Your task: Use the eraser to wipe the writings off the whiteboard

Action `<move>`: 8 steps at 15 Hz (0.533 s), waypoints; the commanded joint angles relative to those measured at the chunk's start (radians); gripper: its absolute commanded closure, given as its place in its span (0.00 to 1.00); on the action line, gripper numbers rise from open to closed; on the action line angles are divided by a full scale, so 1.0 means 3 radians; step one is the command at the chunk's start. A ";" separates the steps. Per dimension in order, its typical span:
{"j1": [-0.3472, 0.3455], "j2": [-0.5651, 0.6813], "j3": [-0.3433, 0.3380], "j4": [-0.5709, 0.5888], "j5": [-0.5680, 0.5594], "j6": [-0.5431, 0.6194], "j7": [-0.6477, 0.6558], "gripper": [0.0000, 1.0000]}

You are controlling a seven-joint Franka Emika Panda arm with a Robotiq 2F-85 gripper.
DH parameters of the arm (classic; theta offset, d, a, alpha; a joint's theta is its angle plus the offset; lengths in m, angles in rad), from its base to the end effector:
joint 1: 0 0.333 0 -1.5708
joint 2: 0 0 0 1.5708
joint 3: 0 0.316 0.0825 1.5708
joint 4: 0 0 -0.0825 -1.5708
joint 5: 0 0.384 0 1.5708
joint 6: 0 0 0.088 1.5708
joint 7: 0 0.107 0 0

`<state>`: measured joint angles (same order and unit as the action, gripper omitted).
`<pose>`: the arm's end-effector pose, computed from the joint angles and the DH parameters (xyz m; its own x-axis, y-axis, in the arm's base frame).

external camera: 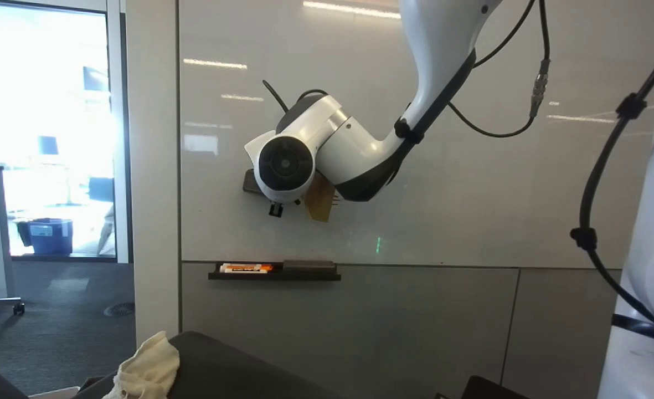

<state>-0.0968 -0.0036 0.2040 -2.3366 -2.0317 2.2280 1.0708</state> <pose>0.5232 0.0284 0.3605 0.6533 0.7269 0.2117 -0.0126 -0.2691 0.9630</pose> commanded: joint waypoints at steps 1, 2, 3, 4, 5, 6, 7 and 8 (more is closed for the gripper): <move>0.0186 0.0051 -0.0265 0.0217 -0.0121 -0.0098 0.0110 0.69; 0.0201 0.0009 -0.0311 0.0224 -0.0117 -0.0100 0.0115 0.69; 0.0214 -0.0016 -0.0353 0.0220 -0.0097 -0.0099 0.0112 0.69; 0.0215 -0.0053 -0.0401 0.0194 -0.0105 -0.0124 0.0122 0.69; 0.0208 -0.0086 -0.0449 0.0174 -0.0097 -0.0124 0.0123 0.69; 0.0205 -0.0101 -0.0489 0.0148 -0.0076 -0.0149 0.0128 0.69; 0.0201 -0.0114 -0.0526 0.0119 -0.0062 -0.0155 0.0121 0.69; 0.0195 -0.0130 -0.0560 0.0077 -0.0074 -0.0193 0.0131 0.69</move>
<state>-0.0124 -0.0387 0.1143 -2.3390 -2.0318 2.2071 1.1005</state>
